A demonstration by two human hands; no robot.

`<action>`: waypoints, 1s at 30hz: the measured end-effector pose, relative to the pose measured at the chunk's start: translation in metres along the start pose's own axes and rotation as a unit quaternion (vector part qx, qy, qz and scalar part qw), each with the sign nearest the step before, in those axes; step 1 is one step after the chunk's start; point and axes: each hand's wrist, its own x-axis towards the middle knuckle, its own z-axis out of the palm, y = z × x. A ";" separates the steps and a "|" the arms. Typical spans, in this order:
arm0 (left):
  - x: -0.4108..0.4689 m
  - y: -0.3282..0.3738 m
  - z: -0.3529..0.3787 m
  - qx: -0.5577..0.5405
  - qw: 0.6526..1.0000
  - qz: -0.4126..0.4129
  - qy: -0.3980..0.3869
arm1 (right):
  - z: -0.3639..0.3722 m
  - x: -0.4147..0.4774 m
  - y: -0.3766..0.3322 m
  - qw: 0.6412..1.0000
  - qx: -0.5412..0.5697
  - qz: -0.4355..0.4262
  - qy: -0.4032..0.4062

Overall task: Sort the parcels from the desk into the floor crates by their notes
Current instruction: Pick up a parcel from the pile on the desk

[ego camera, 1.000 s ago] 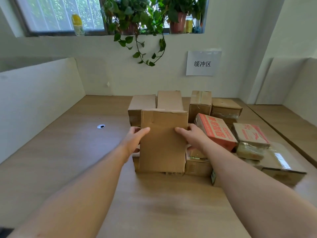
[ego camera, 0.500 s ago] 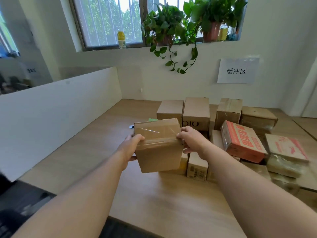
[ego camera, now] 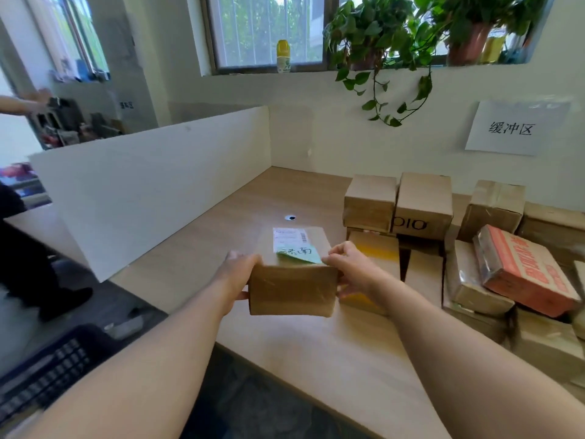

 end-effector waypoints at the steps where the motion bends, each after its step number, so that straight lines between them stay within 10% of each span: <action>1: -0.001 -0.007 -0.012 0.007 1.000 0.001 -0.004 | 0.015 0.004 -0.004 1.000 -0.016 -0.013 0.012; 30: -0.082 -0.259 -0.348 0.022 0.977 -0.124 0.173 | 0.454 0.022 -0.060 0.898 -0.284 -0.143 -0.303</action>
